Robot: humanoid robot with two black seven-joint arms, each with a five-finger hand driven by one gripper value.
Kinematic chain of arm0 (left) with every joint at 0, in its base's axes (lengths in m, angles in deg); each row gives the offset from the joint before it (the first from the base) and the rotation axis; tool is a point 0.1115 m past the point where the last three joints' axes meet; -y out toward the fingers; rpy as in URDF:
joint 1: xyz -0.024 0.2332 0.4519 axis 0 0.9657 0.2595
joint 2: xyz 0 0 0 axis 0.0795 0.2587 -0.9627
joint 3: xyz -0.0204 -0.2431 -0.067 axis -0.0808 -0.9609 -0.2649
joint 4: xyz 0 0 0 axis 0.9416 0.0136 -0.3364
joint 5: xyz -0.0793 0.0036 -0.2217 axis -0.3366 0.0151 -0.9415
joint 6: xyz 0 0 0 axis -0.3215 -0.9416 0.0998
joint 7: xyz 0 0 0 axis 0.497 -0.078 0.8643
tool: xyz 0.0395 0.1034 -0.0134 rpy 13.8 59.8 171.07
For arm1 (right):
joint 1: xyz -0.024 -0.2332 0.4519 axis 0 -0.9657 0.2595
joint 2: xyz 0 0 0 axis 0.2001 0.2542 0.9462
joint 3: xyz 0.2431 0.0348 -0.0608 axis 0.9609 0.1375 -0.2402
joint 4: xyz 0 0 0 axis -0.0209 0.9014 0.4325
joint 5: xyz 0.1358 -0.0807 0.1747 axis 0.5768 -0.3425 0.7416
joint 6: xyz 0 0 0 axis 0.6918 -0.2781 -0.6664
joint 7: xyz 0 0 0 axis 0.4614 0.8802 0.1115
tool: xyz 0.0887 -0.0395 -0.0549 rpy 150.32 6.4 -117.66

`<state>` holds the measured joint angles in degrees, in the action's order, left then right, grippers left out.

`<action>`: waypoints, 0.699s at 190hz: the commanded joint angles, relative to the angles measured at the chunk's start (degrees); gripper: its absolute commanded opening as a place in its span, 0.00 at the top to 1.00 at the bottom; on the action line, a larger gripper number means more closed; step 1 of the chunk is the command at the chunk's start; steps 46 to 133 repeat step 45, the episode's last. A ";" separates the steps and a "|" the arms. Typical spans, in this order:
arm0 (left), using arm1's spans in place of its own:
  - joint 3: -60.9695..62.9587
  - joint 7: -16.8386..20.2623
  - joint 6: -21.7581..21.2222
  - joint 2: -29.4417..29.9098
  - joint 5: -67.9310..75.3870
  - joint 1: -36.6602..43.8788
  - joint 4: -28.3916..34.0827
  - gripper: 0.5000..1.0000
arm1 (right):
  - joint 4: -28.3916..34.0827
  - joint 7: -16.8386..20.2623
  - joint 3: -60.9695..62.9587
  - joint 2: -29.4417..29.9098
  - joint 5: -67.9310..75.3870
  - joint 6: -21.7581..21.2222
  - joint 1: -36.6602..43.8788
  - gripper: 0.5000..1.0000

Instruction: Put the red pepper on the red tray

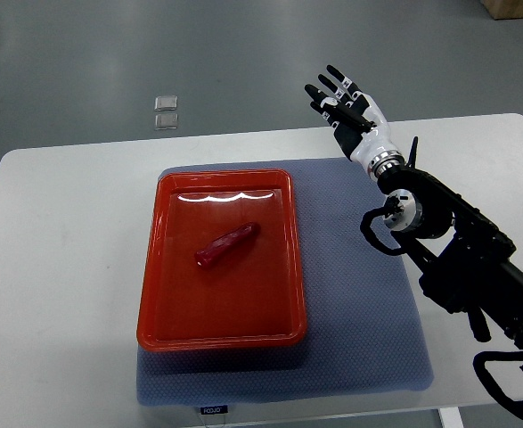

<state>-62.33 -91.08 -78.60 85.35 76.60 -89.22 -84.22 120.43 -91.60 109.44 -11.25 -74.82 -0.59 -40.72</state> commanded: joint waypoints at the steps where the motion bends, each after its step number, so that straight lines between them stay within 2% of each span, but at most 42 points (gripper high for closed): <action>1: 0.09 0.00 -0.03 0.00 0.00 0.00 0.01 0.00 | -0.16 -0.12 0.70 0.00 5.06 -4.76 -2.14 0.17; 19: 0.00 0.00 -0.03 0.00 0.00 0.00 0.01 0.00 | -0.42 -0.12 0.70 0.00 5.42 -8.45 -3.46 0.17; 38: 0.00 0.00 -0.03 0.00 0.00 0.00 0.01 0.00 | -0.77 -0.12 0.61 0.00 5.33 -10.12 -3.73 0.17; 133: 0.00 0.00 -0.03 0.00 0.00 0.00 0.01 0.00 | -0.77 -0.12 0.53 0.00 5.33 -10.21 -3.73 0.17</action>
